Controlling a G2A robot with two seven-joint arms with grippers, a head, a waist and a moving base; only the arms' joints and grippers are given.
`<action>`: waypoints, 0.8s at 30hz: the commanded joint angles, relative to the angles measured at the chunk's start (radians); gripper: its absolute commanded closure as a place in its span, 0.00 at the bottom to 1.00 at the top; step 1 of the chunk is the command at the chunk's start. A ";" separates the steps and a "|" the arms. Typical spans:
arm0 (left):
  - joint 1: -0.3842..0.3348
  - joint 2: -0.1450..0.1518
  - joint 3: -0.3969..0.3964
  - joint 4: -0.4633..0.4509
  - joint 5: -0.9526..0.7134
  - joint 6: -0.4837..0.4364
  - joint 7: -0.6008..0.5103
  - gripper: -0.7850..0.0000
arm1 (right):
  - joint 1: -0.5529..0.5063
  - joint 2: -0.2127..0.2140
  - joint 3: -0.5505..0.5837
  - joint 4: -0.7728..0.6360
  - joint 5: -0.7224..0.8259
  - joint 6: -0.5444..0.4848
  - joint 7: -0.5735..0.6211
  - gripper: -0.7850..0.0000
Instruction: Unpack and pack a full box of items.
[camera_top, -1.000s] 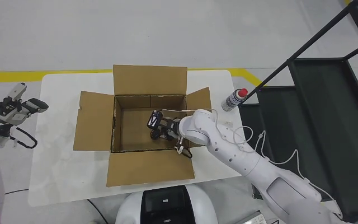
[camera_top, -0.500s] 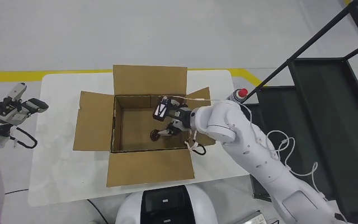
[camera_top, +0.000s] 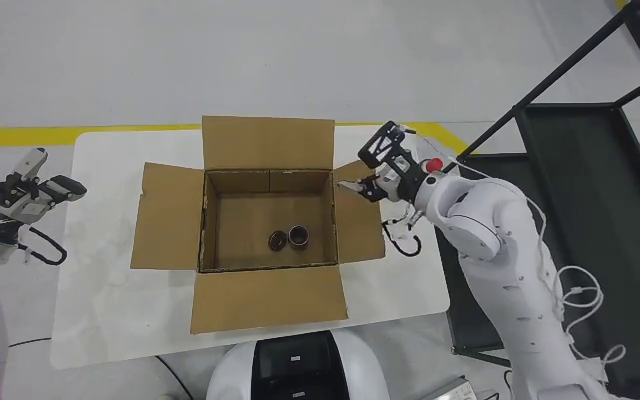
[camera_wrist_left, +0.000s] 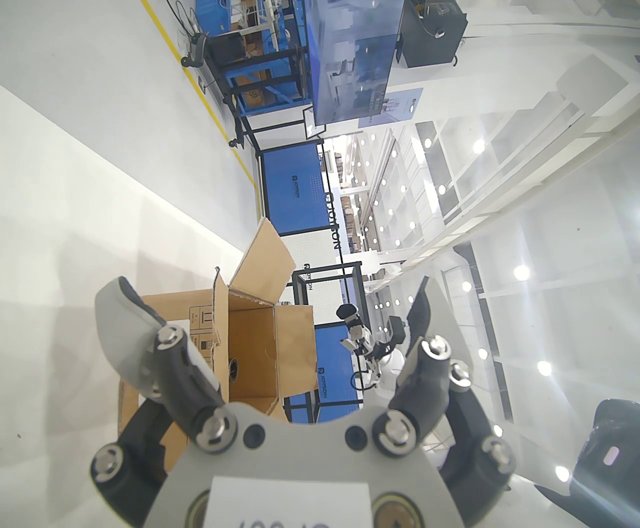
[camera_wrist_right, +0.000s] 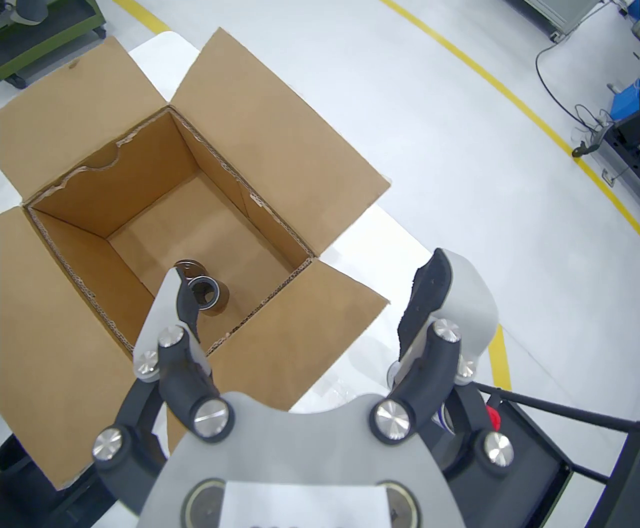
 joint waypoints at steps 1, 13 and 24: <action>0.000 0.000 0.000 0.000 0.000 0.000 0.000 0.00 | -0.023 0.002 0.015 0.007 0.000 0.007 -0.014 0.00; 0.000 0.000 0.000 0.000 0.000 0.000 0.000 0.00 | -0.023 0.002 0.015 0.007 0.000 0.007 -0.014 0.00; 0.000 0.000 0.000 0.000 0.000 0.000 0.000 0.00 | -0.093 0.007 0.107 0.040 -0.104 0.112 -0.193 0.00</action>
